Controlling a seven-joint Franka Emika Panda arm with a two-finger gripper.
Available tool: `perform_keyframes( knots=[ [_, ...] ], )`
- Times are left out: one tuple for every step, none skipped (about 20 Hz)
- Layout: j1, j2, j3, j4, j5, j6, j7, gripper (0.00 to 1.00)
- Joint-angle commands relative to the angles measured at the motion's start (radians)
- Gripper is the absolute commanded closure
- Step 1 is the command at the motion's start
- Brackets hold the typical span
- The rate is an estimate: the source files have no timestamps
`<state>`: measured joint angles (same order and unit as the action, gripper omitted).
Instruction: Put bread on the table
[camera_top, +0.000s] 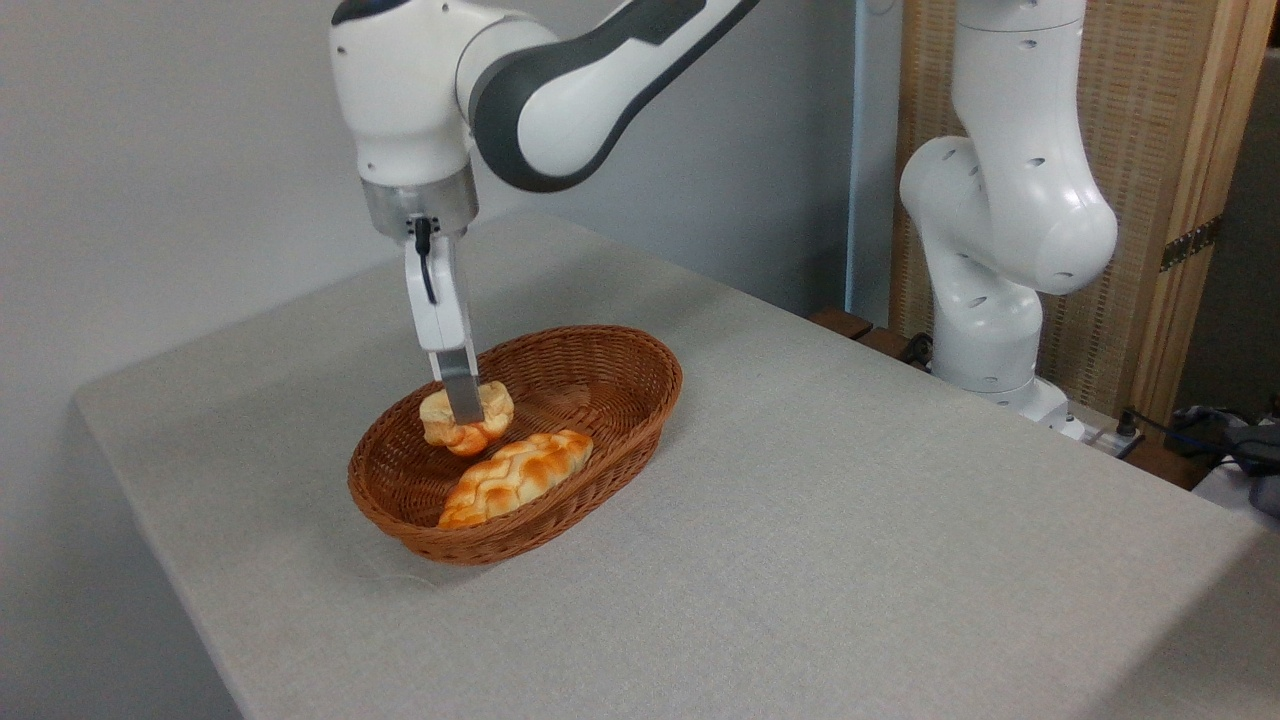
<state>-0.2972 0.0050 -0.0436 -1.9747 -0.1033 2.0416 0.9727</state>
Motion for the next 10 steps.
perform_keyframes(
  knots=[
    [-0.005, -0.065, 0.047, -0.006, -0.003, -0.024, -0.049, 0.70],
    [-0.005, -0.075, 0.060, -0.006, -0.003, -0.038, -0.064, 0.69],
    [-0.005, -0.080, 0.070, -0.006, -0.003, -0.046, -0.072, 0.69],
    [-0.005, -0.089, 0.091, -0.004, -0.001, -0.063, -0.084, 0.68],
    [-0.005, -0.091, 0.102, -0.003, 0.000, -0.069, -0.088, 0.67],
    [-0.005, -0.094, 0.125, -0.003, 0.002, -0.076, -0.089, 0.66],
    [-0.005, -0.099, 0.134, -0.003, 0.004, -0.080, -0.089, 0.66],
    [-0.003, -0.105, 0.157, -0.003, 0.004, -0.081, -0.089, 0.66],
    [-0.003, -0.106, 0.172, -0.003, 0.007, -0.083, -0.089, 0.66],
    [-0.003, -0.111, 0.200, -0.003, 0.008, -0.084, -0.086, 0.65]
  ],
)
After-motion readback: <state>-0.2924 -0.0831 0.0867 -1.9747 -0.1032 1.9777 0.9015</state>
